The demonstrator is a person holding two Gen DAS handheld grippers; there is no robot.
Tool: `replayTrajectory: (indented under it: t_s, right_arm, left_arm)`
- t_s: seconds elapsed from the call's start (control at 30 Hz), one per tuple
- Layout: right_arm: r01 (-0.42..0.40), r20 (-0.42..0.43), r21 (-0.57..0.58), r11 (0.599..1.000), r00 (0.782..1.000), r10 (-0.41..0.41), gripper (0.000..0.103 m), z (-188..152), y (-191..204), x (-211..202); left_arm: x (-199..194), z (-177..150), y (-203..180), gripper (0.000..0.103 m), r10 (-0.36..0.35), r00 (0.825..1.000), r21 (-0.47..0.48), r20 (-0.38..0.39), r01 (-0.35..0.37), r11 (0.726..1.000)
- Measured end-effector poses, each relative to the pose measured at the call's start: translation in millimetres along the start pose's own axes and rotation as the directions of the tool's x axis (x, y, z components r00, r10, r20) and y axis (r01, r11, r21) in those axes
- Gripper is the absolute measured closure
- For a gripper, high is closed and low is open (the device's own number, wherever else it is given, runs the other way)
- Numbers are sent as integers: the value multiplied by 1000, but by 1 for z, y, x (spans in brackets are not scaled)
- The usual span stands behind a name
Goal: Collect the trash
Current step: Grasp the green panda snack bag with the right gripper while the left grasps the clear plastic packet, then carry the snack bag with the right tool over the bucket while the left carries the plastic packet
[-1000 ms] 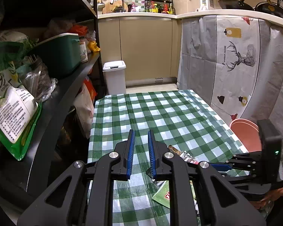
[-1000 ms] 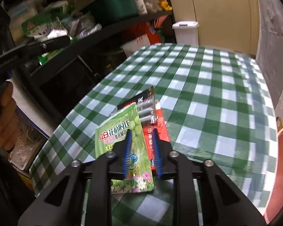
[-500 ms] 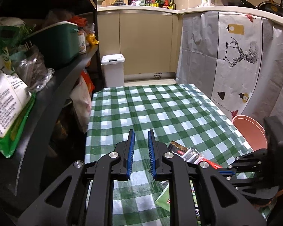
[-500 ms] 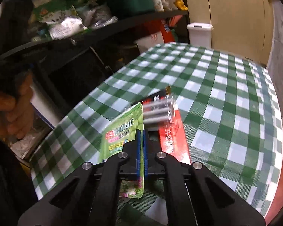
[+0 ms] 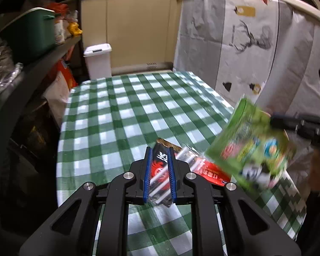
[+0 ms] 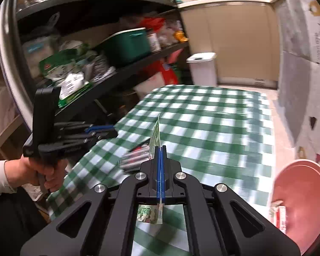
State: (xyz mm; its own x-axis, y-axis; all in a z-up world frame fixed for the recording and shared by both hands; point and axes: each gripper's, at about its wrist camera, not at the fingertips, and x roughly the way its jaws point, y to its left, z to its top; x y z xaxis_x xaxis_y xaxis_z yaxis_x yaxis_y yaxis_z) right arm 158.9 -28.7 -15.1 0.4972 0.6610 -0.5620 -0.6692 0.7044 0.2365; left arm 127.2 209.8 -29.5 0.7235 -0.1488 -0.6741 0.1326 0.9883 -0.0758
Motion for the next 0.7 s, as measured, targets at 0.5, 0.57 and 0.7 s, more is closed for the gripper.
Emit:
replayTrajectory:
  t_s: [0.5,0.57,0.7]
  right_arm:
    - [150,-12,-14,989,989,-150,102,-10,-24,-9]
    - [150,-8,-11,989,989,-150,102,-10,-25,-10]
    - [155,2,-2,988,988,-155,102,-9,-26,-13]
  left_arm:
    - [54,-17,-33,44,7,987,82,-160,6,997]
    - [54,-15,-32,66,-16,987,64,-160,27,998]
    - [46,-8,-32,93,-46,989,43,-141,53,998]
